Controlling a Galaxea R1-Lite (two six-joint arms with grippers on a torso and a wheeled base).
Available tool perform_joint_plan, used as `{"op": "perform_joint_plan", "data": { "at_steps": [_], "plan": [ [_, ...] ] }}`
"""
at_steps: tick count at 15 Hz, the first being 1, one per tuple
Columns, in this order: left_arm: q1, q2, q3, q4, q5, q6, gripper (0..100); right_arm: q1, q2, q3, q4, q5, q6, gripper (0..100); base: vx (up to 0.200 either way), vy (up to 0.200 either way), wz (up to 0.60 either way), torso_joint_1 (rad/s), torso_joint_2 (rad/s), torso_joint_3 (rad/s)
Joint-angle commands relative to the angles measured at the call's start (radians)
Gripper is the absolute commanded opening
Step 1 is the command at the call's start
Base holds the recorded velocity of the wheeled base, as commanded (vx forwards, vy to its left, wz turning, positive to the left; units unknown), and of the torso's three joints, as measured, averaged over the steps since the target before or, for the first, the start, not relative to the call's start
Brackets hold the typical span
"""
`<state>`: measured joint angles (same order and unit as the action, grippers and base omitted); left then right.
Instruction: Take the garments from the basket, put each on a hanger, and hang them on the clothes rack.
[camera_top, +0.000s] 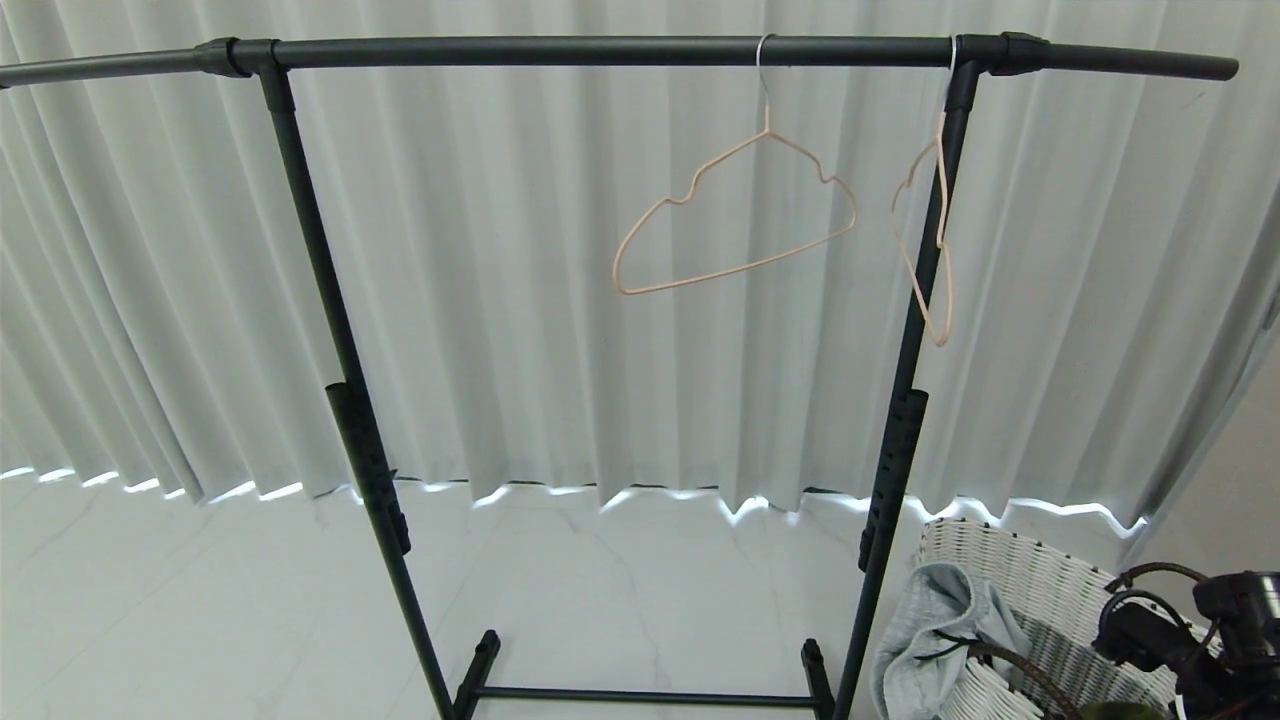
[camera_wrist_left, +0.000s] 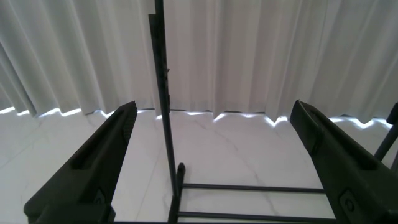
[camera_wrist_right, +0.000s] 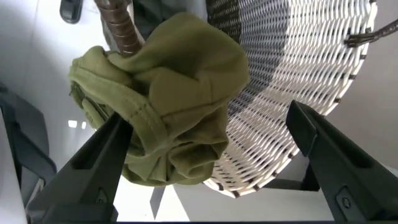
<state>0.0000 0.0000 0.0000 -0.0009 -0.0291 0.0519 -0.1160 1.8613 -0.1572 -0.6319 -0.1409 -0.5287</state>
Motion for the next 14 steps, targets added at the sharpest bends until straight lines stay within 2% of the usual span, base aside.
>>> {"op": "perform_joint_plan", "data": {
  "at_steps": [1, 5, 9, 12, 13, 14],
  "plan": [
    [0.000, 0.002, 0.000, -0.001, 0.000, 0.000, 100, -0.005, 0.004, 0.001, -0.009, 0.000, 0.000, 0, 0.000, 0.000, 0.00, 0.000, 0.00, 0.000],
    [0.000, 0.002, 0.000, -0.001, 0.000, 0.002, 100, -0.005, -0.034, 0.001, -0.018, -0.016, 0.000, 0, 0.000, 0.000, 0.00, 0.000, 0.00, 0.000],
    [0.000, 0.002, 0.000, -0.001, 0.000, 0.002, 100, 0.004, -0.205, -0.044, 0.011, -0.026, -0.034, 0, 0.000, 0.000, 0.00, 0.000, 0.00, 0.000],
    [0.000, 0.002, 0.000, -0.001, 0.000, 0.000, 100, 0.010, -0.392, -0.191, 0.221, -0.048, -0.045, 0, 0.000, 0.000, 0.00, 0.000, 0.00, 0.000],
    [0.000, 0.002, 0.000, -0.001, 0.000, 0.000, 100, 0.019, -0.491, -0.318, 0.411, -0.049, -0.047, 0, 0.000, 0.000, 0.00, 0.000, 0.00, 0.000],
    [0.000, 0.002, 0.000, -0.001, 0.000, 0.000, 100, 0.035, -0.556, -0.409, 0.534, -0.049, -0.045, 0, 0.000, 0.000, 0.00, 0.000, 0.00, 0.000]
  ]
}}
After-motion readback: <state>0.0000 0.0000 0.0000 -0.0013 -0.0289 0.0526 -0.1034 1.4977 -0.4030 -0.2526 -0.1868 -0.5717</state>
